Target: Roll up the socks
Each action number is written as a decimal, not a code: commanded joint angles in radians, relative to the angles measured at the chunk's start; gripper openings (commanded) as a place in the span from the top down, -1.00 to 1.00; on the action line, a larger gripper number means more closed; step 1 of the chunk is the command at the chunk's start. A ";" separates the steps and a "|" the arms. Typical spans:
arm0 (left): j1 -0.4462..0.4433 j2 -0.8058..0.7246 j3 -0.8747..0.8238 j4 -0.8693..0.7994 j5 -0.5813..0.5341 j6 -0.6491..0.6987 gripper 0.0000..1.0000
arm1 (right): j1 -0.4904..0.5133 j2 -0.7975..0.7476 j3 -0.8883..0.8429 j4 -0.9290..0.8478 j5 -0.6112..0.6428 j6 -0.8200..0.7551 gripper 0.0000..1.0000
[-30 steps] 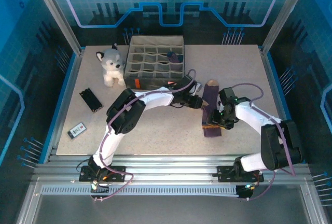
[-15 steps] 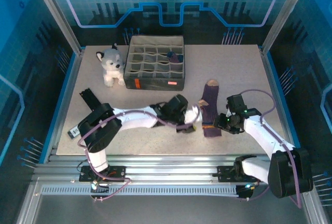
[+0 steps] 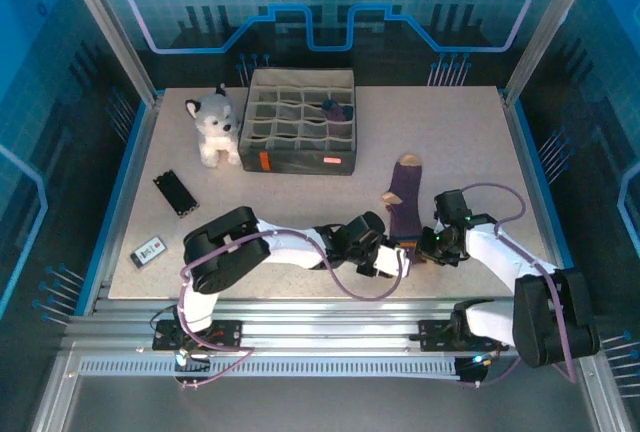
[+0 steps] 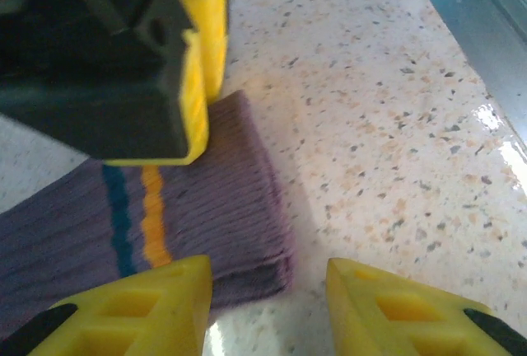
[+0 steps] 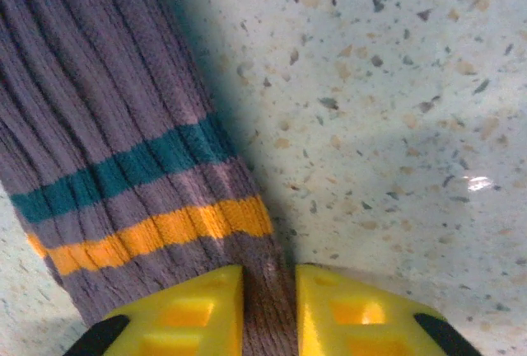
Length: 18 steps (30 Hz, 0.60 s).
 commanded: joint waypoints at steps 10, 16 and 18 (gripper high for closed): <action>-0.007 0.066 0.040 0.045 -0.104 0.185 0.17 | 0.000 0.005 -0.007 0.000 -0.034 0.010 0.66; -0.007 0.095 0.059 -0.018 -0.132 0.265 0.17 | 0.006 -0.010 -0.008 -0.017 -0.043 0.010 0.67; -0.007 0.101 0.066 -0.047 -0.129 0.285 0.18 | 0.007 -0.018 -0.008 -0.024 -0.045 0.009 0.66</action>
